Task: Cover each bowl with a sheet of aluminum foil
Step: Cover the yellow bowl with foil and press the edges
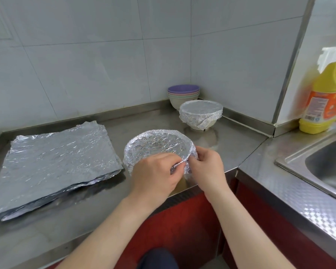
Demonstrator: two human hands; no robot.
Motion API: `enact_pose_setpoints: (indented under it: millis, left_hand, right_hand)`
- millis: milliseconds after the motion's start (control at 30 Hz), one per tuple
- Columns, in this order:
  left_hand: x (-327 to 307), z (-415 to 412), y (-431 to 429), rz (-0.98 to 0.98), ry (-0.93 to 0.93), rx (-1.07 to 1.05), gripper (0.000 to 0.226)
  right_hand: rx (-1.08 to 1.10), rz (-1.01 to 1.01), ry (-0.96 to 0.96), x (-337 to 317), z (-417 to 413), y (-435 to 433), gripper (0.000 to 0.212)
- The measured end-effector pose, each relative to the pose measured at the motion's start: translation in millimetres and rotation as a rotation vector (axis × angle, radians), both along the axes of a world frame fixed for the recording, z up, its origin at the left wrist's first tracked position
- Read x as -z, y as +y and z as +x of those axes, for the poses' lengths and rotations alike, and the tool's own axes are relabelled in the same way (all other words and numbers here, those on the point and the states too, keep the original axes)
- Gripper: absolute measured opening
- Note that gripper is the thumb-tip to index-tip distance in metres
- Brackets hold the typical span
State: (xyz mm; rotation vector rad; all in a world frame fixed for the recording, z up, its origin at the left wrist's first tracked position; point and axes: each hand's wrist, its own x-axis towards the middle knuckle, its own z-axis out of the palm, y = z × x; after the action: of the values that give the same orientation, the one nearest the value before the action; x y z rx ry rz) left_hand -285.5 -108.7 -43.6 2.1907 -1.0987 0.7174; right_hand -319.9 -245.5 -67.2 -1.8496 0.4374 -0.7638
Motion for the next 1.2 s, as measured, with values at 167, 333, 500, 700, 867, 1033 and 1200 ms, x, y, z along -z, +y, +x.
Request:
enact_pose_setpoints:
  millis: [167,333,500,700,867,1033,1200]
  left_hand:
    - [1.9,-2.4,-10.2,-0.015,-0.084,-0.067,0.028]
    - [4.4,1.1,-11.2,-0.011,-0.137,-0.117,0.027]
    - [1.2,-1.5,-18.8,0.033,-0.158,-0.158,0.027]
    - [-3.9,-3.4,-24.4,0.1,-0.136,-0.179,0.011]
    - [-6.9,-1.1,-22.1,0.115,-0.066,-0.154,0.007]
    - [-14.3,4.3,-13.3,0.105,-0.042,-0.039,0.023]
    - [-12.7,17.3,-3.3,0.199,-0.042,0.039,0.031]
  right_hand:
    - [0.034,0.136,0.002,1.2,7.2,15.5,0.029]
    - [-0.359,0.485,-0.034,-8.0,-8.1,14.8,0.035]
    - [-0.395,0.709,-0.139,-8.7,-7.6,18.8,0.021]
    - [-0.213,0.96,-0.239,-14.7,7.0,32.6,0.035]
    - [-0.208,0.874,-0.187,-17.2,11.7,34.7,0.037]
    - [-0.176,0.895,-0.086,-13.7,17.5,20.9,0.05]
    - [-0.105,0.905,-0.08,-23.9,28.2,19.7,0.065]
